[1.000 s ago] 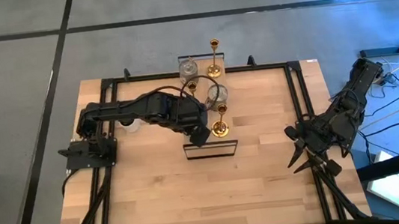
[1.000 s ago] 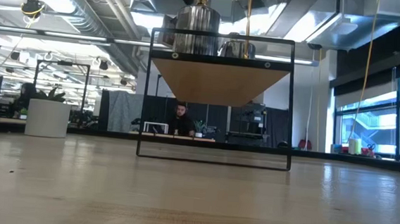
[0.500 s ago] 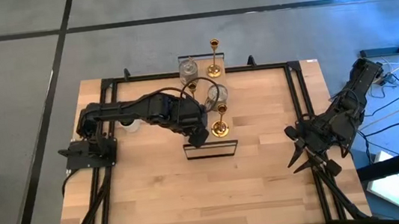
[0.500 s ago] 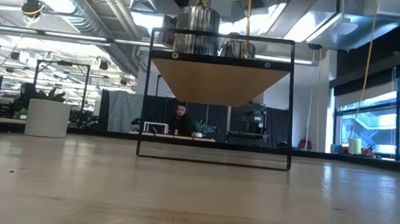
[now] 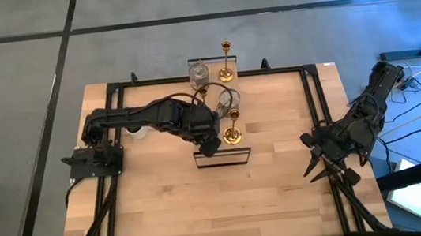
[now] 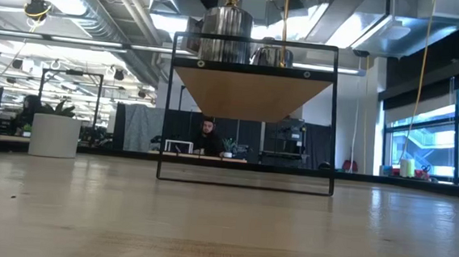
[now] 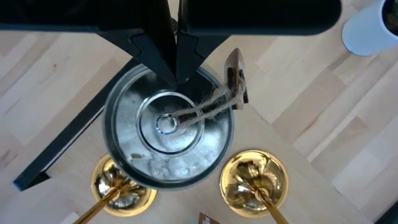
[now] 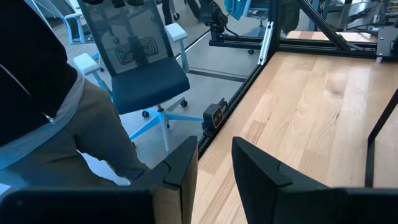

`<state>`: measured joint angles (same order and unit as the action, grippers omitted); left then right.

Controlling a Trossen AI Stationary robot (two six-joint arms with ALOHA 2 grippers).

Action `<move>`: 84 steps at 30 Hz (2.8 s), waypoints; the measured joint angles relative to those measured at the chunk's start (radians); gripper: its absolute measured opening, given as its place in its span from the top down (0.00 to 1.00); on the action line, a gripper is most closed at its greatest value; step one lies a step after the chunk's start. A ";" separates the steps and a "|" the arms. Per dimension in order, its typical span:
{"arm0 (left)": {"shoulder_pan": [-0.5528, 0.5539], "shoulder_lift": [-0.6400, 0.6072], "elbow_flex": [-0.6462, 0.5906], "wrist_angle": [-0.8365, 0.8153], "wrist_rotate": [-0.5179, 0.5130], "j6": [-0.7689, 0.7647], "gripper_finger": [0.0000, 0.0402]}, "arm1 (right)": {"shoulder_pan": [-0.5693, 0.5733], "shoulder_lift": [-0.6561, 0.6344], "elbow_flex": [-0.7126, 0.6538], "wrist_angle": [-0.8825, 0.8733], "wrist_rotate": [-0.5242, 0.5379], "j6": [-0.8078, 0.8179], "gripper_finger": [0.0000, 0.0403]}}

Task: Pick & Place candle stick holders
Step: Put the silver scented candle on the shelf, then return to Home Position

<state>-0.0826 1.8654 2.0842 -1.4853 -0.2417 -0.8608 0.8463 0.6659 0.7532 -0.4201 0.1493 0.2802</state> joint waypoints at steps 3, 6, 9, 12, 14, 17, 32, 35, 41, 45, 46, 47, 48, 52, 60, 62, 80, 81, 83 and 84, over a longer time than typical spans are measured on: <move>-0.001 0.005 0.000 0.000 -0.006 0.000 1.00 | 0.000 0.000 0.000 0.000 -0.005 0.000 0.75; -0.001 0.017 0.000 -0.003 -0.010 0.001 1.00 | 0.000 0.000 0.000 -0.002 -0.008 0.000 0.75; 0.000 0.022 0.000 -0.008 0.008 0.009 1.00 | 0.000 0.000 0.000 -0.004 -0.020 0.000 0.75; -0.001 0.028 0.000 -0.011 0.012 0.021 1.00 | 0.000 0.000 0.000 -0.004 -0.023 0.000 0.75; -0.001 0.027 0.000 -0.017 0.013 0.022 1.00 | 0.000 0.000 0.000 -0.004 -0.024 0.000 0.75; -0.001 0.027 0.000 -0.016 0.011 0.020 1.00 | 0.000 0.000 0.000 -0.004 -0.031 0.001 0.75; -0.056 -0.057 0.122 0.059 -0.285 0.007 1.00 | 0.000 0.000 0.000 0.003 -0.031 0.021 0.75; -0.067 -0.082 0.126 0.091 -0.375 -0.004 1.00 | 0.000 0.003 0.000 0.013 -0.030 0.030 0.75; -0.089 -0.087 0.126 0.099 -0.449 -0.034 1.00 | 0.000 -0.004 0.000 -0.006 -0.023 0.034 0.85; -0.088 -0.082 0.120 0.101 -0.472 -0.056 1.00 | 0.000 -0.038 0.000 -0.087 -0.026 0.033 0.97; -0.088 -0.082 0.113 0.103 -0.482 -0.069 1.00 | 0.000 -0.052 0.000 -0.119 -0.015 0.032 0.98; -0.088 -0.082 0.108 0.107 -0.491 -0.078 1.00 | 0.000 -0.069 0.000 -0.148 0.009 0.031 0.99; -0.088 -0.082 0.105 0.108 -0.499 -0.085 1.00 | 0.000 -0.089 0.000 -0.176 0.043 0.031 0.99; -0.088 -0.082 0.105 0.131 -0.511 -0.091 1.00 | 0.000 -0.168 0.000 -0.259 0.229 0.033 0.99; -0.103 -0.081 0.104 0.182 -0.568 -0.090 1.00 | -0.029 -0.264 0.032 -0.258 0.632 -0.108 1.00; -0.111 -0.081 0.104 0.181 -0.580 -0.091 1.00 | -0.048 -0.266 0.042 -0.227 0.605 -0.177 1.00; -0.139 -0.081 0.104 0.180 -0.619 -0.122 1.00 | -0.212 -0.189 -0.235 0.104 0.033 -0.006 1.00; -0.139 -0.081 0.104 0.181 -0.616 -0.124 1.00 | -0.246 -0.189 -0.249 0.120 0.003 -0.006 1.00; -0.139 -0.081 0.104 0.180 -0.604 -0.126 1.00 | -0.308 -0.189 -0.263 0.143 -0.055 -0.008 1.00; -0.139 -0.081 0.104 0.180 -0.600 -0.128 1.00 | -0.339 -0.190 -0.264 0.146 -0.078 -0.020 1.00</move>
<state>-0.2211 1.7847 2.1882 -1.3048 -0.8416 -0.9885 0.5078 0.4763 0.4890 -0.2745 0.0712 0.2607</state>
